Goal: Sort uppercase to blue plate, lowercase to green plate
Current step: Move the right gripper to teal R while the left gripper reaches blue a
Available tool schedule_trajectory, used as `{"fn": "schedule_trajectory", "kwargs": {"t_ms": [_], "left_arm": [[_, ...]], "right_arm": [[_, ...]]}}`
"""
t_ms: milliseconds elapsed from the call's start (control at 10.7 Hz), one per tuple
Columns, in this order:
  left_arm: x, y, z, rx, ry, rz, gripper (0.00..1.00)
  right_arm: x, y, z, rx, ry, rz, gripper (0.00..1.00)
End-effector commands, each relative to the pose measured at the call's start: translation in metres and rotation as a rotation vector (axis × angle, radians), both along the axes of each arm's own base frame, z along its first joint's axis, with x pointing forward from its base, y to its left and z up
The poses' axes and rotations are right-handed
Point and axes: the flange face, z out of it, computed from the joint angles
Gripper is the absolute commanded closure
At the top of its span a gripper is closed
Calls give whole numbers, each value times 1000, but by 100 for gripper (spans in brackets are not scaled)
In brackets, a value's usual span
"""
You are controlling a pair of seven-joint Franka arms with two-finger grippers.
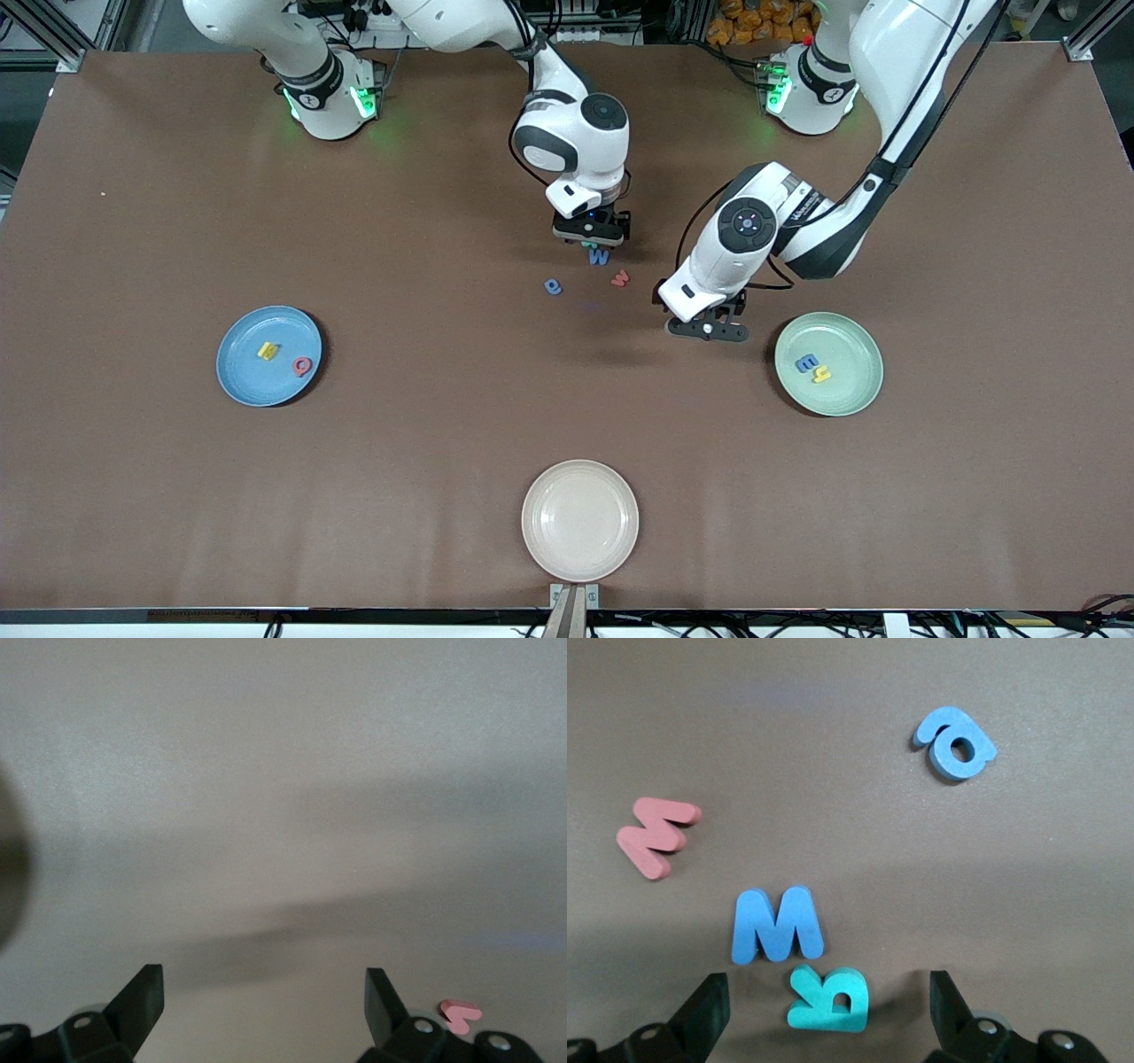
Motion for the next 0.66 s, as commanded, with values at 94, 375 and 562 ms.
{"fn": "schedule_trajectory", "kwargs": {"t_ms": [94, 375, 562], "left_arm": [[-1, 1, 4, -6, 9, 18, 0], [-1, 1, 5, -6, 7, 18, 0], [-1, 2, 4, -5, 10, 21, 0]], "right_arm": [[-4, 1, -4, 2, 3, -3, 0], [-3, 1, -3, 9, 5, -30, 72], [-5, 2, -3, 18, 12, -72, 100]]}}
